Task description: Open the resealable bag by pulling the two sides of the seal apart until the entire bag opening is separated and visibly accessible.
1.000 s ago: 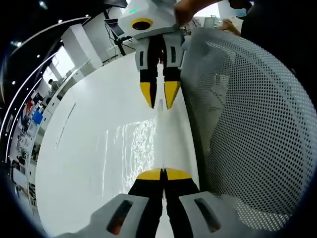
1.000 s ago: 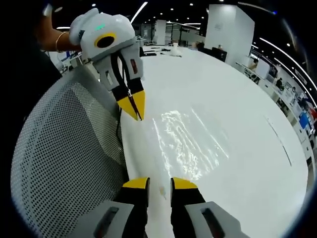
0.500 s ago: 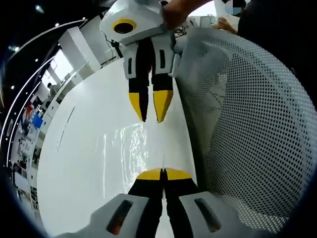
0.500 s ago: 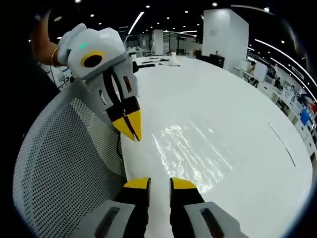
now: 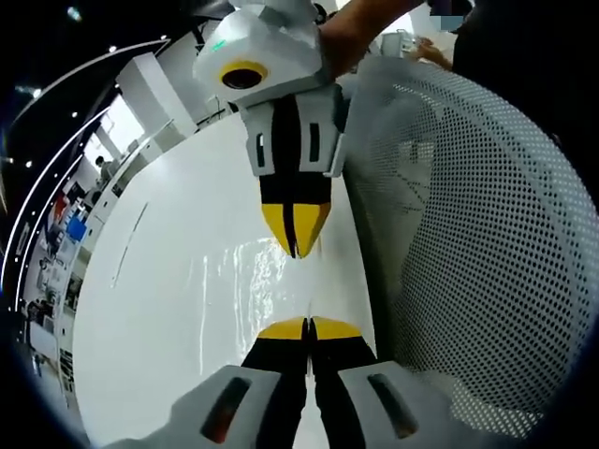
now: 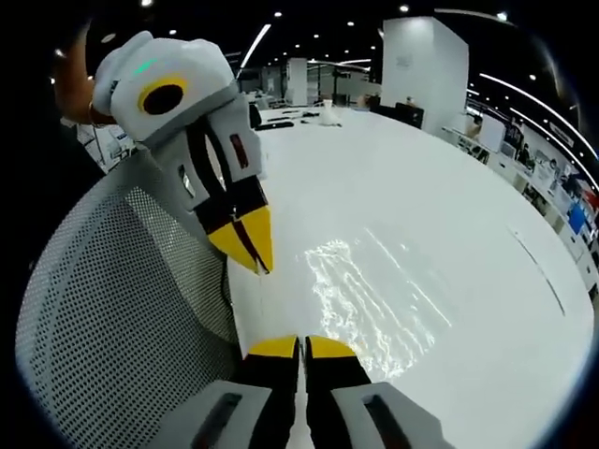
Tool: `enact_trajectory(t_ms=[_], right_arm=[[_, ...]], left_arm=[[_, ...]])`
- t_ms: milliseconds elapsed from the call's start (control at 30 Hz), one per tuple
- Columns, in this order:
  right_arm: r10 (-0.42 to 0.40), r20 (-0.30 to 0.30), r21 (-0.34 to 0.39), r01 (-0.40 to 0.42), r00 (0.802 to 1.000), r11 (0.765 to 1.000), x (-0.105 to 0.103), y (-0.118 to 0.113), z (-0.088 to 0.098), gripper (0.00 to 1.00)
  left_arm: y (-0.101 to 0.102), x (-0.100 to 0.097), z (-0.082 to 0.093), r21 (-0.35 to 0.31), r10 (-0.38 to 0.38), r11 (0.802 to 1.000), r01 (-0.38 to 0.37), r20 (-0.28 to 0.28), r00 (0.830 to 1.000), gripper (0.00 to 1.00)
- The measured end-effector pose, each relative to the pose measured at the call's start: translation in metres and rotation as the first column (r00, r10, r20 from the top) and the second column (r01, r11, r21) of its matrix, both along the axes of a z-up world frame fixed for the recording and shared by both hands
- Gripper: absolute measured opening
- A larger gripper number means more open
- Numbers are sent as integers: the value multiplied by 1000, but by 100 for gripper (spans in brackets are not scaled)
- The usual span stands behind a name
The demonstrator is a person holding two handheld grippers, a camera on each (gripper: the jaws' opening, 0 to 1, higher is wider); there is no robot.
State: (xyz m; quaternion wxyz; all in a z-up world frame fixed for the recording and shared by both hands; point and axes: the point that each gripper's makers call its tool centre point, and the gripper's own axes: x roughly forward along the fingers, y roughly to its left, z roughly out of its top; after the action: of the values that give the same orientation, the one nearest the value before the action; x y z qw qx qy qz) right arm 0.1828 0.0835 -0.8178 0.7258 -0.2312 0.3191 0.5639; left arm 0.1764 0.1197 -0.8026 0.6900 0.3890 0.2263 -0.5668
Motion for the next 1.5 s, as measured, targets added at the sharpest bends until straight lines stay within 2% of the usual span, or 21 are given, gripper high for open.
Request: enact_trajectory(t_ms=[67,133,167,300,433,567,700,800,900,1133,1500], right_arm=[[3,2,-5,-3,1000,1000,0,2,0,0],[1,4,-2,-1,1000,1000,1,4,1,0],[-1,5,-4,1,1000,1000,2,4,1,0],[-21,10,4,21,1000,1000,6,6,3,0],[-39,20,10,39,999,999,9,7,6,0],[-42,27,11,42,999,999,11,7,9,0],[-30,32,14,30,999,999,10,10,12,0],[-18,34,21,18,999,1000,8,14,16,0],[-11,39,25,10,999,1000,7,16,18,0],[-1,50,39,-1,999,999,8,21,22,0],[-37,72,56,33,997,998,17,17,30,0]], left_arm=[[2,4,1,1,26,1000,-26,12,1000,0],[8,9,1,56,38,998,-40,46,998,0],[8,11,2,63,49,997,-52,61,997,2],[0,11,14,15,64,998,-66,94,994,12],[-6,10,24,-6,67,998,-66,132,989,10],[-17,3,31,-38,56,998,-52,129,990,9],[-23,1,25,-39,43,999,-38,126,991,9],[-23,3,18,-30,48,999,-45,122,991,9],[-21,6,19,-24,59,998,-56,131,990,10],[-18,10,16,-20,83,997,-81,127,988,3],[-20,2,12,-5,26,1000,-25,114,993,0]])
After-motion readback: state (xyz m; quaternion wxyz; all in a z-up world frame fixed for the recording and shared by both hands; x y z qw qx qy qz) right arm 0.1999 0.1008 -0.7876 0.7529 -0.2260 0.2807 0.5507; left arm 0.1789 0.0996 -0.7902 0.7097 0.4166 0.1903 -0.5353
